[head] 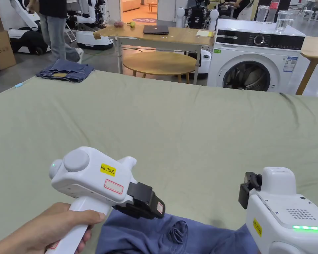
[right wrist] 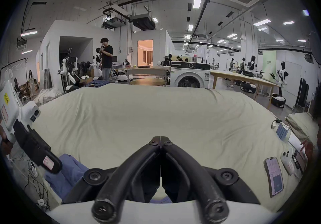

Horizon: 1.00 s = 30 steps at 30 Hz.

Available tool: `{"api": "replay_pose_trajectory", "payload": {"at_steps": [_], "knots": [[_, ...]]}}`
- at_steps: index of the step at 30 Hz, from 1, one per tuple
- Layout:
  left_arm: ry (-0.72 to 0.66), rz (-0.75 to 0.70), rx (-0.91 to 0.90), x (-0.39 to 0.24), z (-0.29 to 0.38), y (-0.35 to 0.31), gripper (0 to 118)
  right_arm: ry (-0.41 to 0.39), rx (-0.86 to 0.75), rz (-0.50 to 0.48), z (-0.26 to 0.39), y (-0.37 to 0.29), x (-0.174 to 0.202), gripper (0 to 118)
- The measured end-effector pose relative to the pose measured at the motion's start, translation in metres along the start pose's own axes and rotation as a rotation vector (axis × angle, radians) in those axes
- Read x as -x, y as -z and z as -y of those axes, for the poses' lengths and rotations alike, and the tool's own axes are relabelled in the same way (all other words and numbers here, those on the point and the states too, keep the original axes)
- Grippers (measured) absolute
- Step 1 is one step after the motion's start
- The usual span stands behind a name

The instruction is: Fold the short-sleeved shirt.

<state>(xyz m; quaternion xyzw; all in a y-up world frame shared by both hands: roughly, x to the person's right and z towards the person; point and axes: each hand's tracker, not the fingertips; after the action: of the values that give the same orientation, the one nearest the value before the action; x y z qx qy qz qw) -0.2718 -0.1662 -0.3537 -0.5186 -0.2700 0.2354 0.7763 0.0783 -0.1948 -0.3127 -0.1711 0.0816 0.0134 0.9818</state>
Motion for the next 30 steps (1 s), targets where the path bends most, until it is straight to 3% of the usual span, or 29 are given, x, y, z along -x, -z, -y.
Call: {"api": "replay_pose_trajectory", "payload": {"at_steps": [5,8,11,20,26,30], "knots": [[0.038,-0.175,0.090,0.004,0.004,0.033,6,-0.012,-0.001,0.008,0.000,-0.002,-0.003,0],[0.007,-0.052,0.171,0.011,0.012,0.065,6,-0.012,0.006,0.013,0.003,-0.002,-0.006,0],[0.019,-0.017,0.203,0.010,0.021,0.094,6,-0.012,0.015,0.018,0.006,-0.003,-0.007,0],[-0.086,0.152,0.099,0.033,0.030,0.119,6,0.000,0.025,0.021,0.009,-0.002,-0.012,0],[-0.100,0.156,0.090,0.034,0.030,0.117,6,0.000,0.033,0.020,0.011,-0.002,-0.011,0],[-0.052,0.125,0.053,0.024,0.023,0.075,6,0.003,0.024,0.018,0.010,-0.003,-0.010,0]]}}
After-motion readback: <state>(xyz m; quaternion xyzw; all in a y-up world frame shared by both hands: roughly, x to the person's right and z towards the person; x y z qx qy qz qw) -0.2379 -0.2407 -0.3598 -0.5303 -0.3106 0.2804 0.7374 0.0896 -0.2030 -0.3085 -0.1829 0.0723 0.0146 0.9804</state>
